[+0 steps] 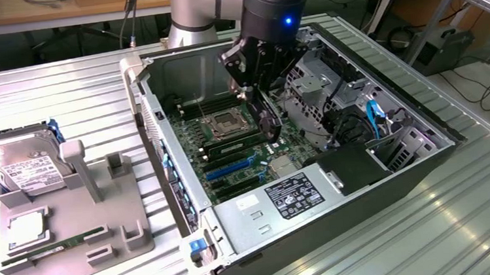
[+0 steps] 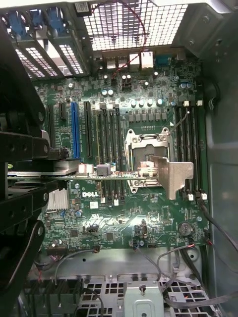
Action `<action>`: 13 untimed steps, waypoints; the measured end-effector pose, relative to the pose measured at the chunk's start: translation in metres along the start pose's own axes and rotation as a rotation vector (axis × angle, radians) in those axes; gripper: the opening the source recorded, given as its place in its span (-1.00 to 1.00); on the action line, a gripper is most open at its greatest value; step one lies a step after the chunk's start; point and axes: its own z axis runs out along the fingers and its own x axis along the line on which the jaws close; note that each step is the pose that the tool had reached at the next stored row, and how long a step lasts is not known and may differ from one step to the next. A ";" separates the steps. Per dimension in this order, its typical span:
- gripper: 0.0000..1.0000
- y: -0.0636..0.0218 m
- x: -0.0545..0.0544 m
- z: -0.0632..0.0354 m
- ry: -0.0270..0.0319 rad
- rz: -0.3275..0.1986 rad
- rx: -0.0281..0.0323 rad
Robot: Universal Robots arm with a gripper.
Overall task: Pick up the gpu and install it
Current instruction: 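Insert the gpu into the slot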
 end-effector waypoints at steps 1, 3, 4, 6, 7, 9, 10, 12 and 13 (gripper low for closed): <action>-0.48 0.0000 0.000 0.0000 0.0004 -0.010 -0.0002; -0.48 0.0000 0.000 0.0000 0.0010 -0.032 -0.0008; -0.48 0.0000 0.000 0.0000 0.0017 -0.051 -0.0012; -0.48 0.0000 0.000 0.0000 0.0023 -0.070 -0.0017; -0.48 0.0000 0.000 0.0000 0.0027 -0.080 -0.0020; -0.48 0.0000 0.000 0.0000 0.0035 -0.104 -0.0027; -0.48 0.0000 0.000 0.0000 0.0038 -0.112 -0.0028; -0.48 0.0000 0.000 0.0000 0.0043 -0.127 -0.0032; -0.48 0.0000 0.000 0.0000 0.0046 -0.136 -0.0035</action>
